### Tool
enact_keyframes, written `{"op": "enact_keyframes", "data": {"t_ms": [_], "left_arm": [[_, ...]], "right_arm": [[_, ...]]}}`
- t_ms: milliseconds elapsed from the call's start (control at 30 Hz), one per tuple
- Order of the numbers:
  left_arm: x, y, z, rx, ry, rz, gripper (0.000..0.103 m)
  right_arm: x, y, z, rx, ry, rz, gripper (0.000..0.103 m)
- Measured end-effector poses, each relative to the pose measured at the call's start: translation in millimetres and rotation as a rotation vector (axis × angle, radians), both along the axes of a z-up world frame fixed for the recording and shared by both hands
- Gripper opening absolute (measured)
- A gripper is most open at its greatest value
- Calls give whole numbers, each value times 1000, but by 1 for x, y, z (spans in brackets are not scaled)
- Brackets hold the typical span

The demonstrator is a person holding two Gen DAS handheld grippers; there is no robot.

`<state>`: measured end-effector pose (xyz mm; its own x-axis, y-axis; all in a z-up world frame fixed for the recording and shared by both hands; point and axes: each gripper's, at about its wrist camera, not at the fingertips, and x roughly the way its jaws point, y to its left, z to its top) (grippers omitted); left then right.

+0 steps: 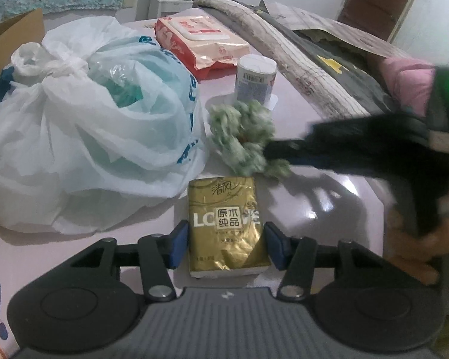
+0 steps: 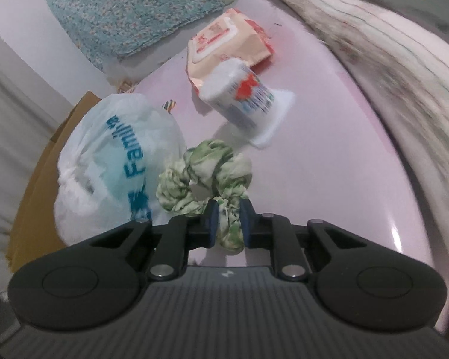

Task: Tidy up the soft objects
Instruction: 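Grasp the green scrunchie with the right gripper while the left gripper holds the gold pack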

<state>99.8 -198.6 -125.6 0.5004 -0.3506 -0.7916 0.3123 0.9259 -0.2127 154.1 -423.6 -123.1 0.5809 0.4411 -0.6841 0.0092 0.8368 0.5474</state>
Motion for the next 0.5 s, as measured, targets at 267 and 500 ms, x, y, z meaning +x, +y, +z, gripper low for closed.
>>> {"op": "enact_keyframes", "data": {"t_ms": [267, 500], "left_arm": [[-10, 10, 1, -16, 23, -16, 55], [-19, 13, 3, -18, 30, -19, 55]], "right_arm": [[-93, -28, 4, 69, 46, -46, 21], [-105, -25, 24, 18, -71, -61, 75]]}}
